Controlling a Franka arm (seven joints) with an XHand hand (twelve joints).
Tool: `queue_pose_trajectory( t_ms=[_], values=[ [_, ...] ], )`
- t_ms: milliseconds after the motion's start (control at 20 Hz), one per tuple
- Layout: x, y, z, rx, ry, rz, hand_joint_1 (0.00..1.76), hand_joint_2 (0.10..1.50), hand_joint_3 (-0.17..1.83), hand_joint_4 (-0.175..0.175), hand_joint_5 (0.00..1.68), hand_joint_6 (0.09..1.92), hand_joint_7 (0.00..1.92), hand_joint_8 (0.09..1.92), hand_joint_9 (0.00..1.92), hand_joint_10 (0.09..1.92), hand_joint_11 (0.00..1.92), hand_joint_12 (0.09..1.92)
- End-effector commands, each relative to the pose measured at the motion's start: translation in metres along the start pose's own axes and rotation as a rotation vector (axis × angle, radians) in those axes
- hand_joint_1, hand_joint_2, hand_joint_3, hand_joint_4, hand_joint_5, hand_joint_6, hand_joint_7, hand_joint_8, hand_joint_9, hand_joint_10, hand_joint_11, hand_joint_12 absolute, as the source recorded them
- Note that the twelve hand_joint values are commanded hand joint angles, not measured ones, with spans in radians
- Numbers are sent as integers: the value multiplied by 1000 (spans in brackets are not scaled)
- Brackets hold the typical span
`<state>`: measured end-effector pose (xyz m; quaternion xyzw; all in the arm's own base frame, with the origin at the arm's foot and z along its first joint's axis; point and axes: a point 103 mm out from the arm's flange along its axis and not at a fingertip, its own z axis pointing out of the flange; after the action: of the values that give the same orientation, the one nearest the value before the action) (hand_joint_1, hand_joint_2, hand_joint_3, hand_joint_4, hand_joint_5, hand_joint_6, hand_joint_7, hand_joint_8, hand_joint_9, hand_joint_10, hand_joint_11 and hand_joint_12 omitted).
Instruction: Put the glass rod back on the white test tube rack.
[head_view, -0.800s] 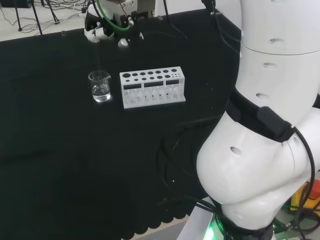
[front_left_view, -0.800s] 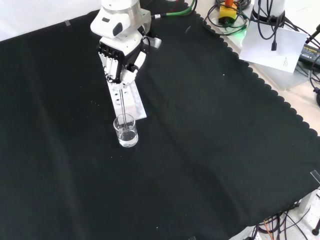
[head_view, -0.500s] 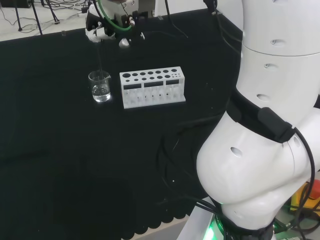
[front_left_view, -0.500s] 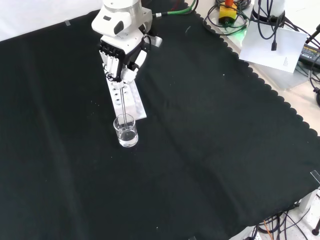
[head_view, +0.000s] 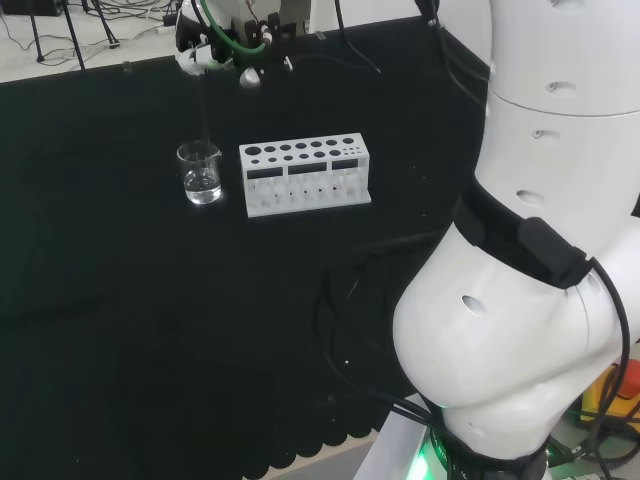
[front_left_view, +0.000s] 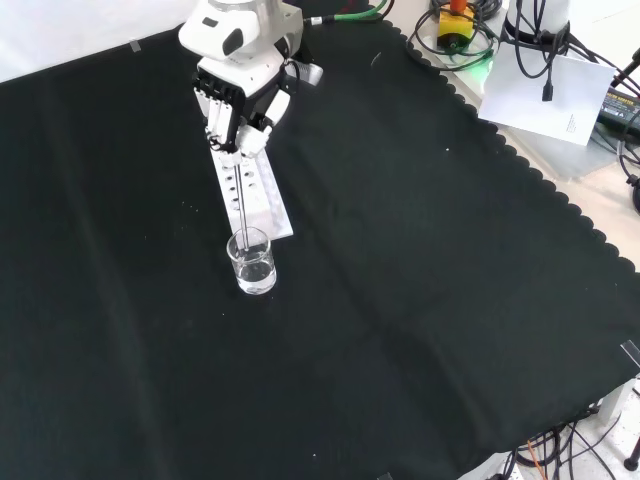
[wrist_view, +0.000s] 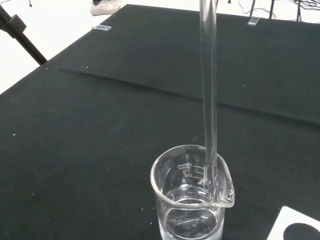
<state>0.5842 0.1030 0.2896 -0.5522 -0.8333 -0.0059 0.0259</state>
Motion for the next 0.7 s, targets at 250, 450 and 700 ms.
queue_pose_trajectory(
  t_ms=[250,450,700],
  values=[
    [-5,-25,-67,-88,42,41,1296,1152,-175,-175,1158,427,1076,1191,1602,821,1623,591],
    [-17,-44,-83,-108,37,66,1296,1152,-175,-175,1158,428,1076,1191,1602,821,1623,592],
    [-38,-67,-90,-117,24,110,1296,1152,-175,-175,1157,428,1076,1191,1602,822,1622,592]
  ],
)
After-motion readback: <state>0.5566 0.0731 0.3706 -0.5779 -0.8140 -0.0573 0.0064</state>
